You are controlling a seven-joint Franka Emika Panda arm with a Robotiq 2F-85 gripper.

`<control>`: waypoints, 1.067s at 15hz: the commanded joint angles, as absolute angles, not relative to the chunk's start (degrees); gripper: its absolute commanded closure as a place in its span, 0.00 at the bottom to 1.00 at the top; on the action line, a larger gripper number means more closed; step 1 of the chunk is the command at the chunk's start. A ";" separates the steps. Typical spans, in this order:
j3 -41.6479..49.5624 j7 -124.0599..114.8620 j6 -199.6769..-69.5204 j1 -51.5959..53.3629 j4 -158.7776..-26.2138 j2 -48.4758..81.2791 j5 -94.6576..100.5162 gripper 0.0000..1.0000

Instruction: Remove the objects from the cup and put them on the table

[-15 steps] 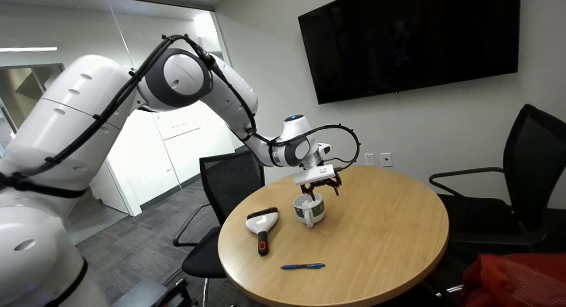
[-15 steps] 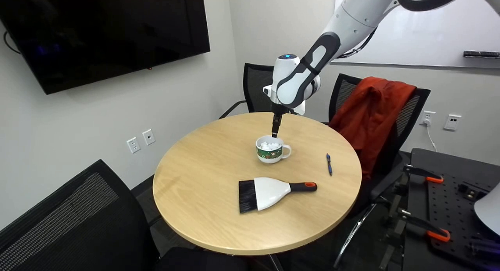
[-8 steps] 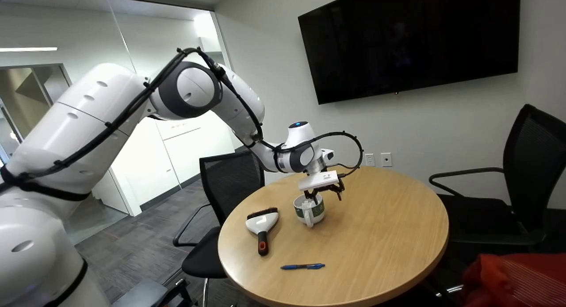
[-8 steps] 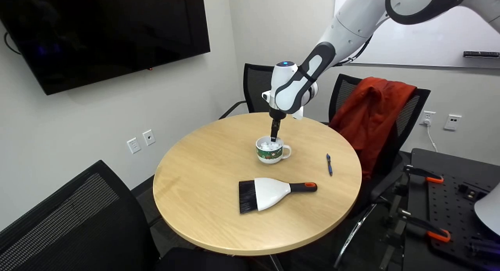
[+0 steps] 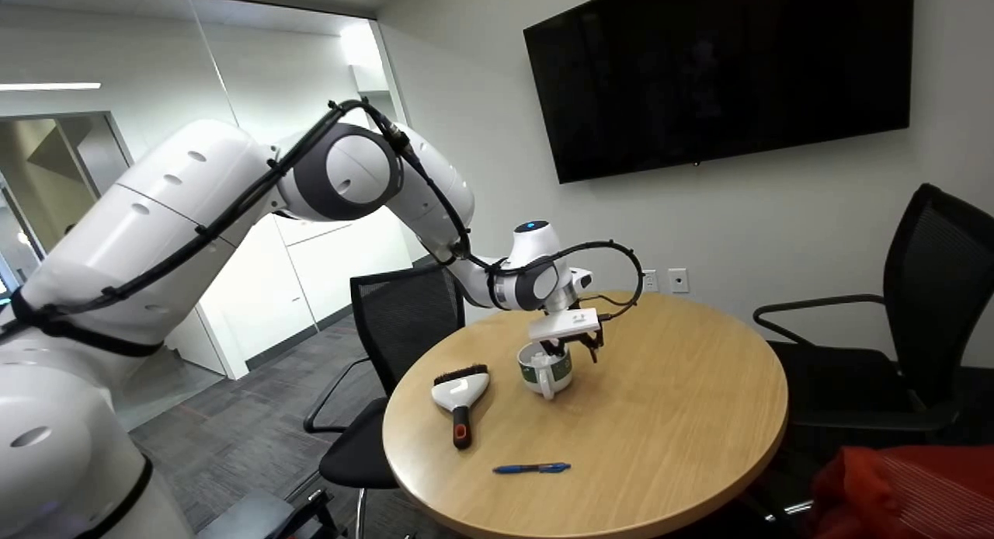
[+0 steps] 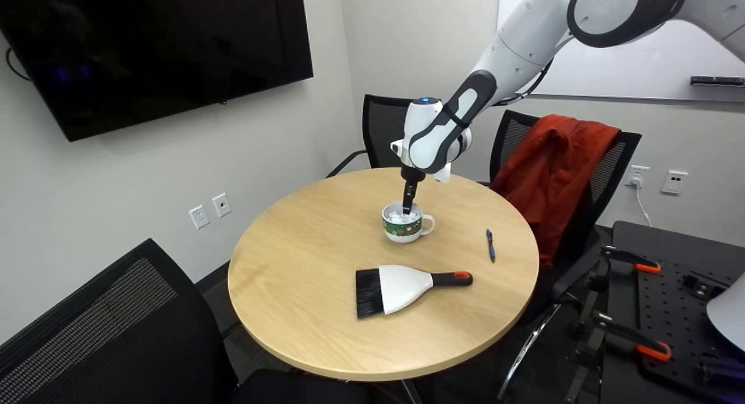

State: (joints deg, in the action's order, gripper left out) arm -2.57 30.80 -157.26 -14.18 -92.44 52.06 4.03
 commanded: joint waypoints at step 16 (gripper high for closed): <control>0.11 26.05 -158.22 -11.52 -93.10 48.04 7.42 0.97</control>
State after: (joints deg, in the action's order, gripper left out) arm -2.52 30.14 -157.46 -13.71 -91.14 52.40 4.90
